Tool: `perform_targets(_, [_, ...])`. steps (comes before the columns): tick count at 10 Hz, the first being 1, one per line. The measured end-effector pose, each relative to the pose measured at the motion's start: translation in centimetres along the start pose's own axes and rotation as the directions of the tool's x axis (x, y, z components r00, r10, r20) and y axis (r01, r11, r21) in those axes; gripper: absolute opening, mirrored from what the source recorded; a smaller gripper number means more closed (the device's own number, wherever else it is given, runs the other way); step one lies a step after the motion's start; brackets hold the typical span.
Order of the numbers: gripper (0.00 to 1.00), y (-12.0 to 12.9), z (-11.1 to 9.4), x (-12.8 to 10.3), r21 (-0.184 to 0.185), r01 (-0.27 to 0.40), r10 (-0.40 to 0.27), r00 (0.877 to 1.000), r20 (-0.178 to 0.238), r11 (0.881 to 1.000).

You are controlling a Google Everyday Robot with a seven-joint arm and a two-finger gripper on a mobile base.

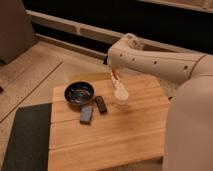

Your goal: Place the pepper in the ceramic cup

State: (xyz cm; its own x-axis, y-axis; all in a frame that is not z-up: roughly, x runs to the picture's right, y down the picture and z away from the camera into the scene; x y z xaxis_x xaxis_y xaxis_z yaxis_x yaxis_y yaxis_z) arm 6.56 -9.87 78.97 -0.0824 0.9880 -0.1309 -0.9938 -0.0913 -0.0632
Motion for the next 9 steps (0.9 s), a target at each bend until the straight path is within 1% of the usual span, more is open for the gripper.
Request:
perform_targets(1, [0.00, -1.0, -0.1, 1.0, 0.016, -0.038, 0.038, 0.999, -0.011, 0.999])
perform_targets(3, [0.00, -2.3, 0.1, 2.3, 0.039, -0.077, 0.079, 0.996, -0.029, 0.996])
perform_targets(5, [0.00, -3.7, 1.0, 3.6, 0.065, -0.101, 0.105, 0.993, -0.052, 0.993])
perform_targets(6, [0.00, -4.6, 1.7, 4.3, 0.082, -0.110, 0.115, 0.991, -0.065, 0.991])
perform_targets(9, [0.00, -4.5, 1.9, 4.3, 0.083, -0.108, 0.114, 0.991, -0.068, 0.991])
